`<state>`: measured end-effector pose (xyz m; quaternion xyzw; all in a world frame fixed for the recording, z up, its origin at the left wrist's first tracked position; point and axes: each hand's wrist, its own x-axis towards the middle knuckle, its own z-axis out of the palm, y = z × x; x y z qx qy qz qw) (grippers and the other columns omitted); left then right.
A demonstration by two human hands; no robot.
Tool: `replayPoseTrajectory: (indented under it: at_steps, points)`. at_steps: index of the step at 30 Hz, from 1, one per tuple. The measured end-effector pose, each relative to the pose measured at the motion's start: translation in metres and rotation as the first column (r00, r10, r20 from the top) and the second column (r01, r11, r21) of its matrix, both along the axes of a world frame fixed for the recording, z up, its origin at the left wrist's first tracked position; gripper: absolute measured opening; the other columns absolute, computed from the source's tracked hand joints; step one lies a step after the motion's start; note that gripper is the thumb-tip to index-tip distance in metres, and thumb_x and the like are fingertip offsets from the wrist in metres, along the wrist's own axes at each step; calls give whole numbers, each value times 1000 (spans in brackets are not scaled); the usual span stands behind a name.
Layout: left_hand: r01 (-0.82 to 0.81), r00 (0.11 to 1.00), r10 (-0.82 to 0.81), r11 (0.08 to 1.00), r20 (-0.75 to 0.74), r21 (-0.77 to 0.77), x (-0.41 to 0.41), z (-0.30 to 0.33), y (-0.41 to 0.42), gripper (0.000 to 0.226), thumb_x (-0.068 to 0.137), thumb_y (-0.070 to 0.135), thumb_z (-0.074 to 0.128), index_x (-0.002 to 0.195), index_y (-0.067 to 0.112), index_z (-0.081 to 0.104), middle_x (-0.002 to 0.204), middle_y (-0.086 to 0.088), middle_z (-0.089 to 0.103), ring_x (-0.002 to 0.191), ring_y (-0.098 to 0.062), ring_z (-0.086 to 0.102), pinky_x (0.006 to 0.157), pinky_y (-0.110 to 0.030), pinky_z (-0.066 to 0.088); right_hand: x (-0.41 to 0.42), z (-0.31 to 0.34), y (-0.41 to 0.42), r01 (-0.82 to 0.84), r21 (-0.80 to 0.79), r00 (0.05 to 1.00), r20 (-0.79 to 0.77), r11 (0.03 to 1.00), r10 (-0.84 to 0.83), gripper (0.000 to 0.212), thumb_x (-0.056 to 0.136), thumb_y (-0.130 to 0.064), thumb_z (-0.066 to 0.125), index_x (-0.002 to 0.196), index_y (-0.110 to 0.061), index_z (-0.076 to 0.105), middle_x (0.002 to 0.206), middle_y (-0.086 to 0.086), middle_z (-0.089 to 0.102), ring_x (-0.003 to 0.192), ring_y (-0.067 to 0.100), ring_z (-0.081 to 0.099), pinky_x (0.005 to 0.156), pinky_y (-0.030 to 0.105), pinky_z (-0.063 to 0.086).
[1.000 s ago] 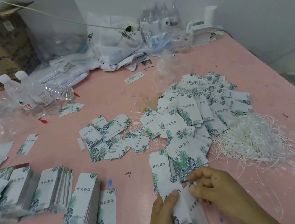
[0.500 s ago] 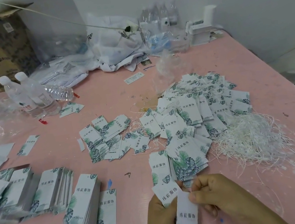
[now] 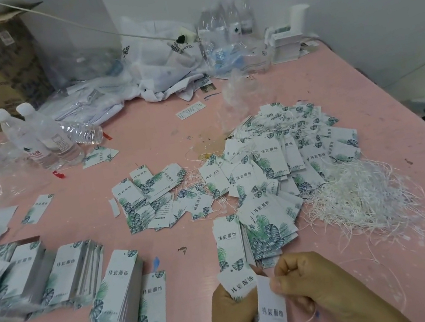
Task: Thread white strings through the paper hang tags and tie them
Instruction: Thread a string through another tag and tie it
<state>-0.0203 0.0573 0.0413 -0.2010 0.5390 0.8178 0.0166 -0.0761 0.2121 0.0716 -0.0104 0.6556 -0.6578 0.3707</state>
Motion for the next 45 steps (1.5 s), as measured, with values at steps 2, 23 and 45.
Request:
replayPoseTrajectory:
  at_steps: [2, 23, 45]
  points:
    - [-15, 1000, 16, 997, 5, -80, -1, -2, -1, 32, 39, 29, 84, 66, 15, 76, 65, -11, 71, 56, -17, 66, 51, -27, 54, 1, -1, -1, -14, 7, 1000, 8, 1000, 14, 22, 76, -17, 82, 69, -12, 62, 45, 7, 50, 35, 11, 39, 37, 18, 33]
    - [-364, 931, 359, 925, 64, 104, -9, 10, -7, 16, 81, -17, 61, 81, -3, 68, 69, -27, 69, 62, -34, 70, 55, -36, 59, 5, 9, 1, 554, -404, 812, 452, 728, -368, 24, 76, 1, 51, 79, -4, 74, 68, 11, 59, 48, 13, 50, 40, 21, 42]
    - [-122, 992, 123, 992, 38, -38, -5, 8, 7, 28, 75, 0, 63, 95, 16, 75, 90, -14, 76, 80, -27, 74, 62, -34, 58, 22, -12, -31, 453, 109, 648, -722, 885, -243, 28, 77, -4, 79, 66, -28, 70, 67, -8, 57, 51, 3, 44, 52, 12, 37]
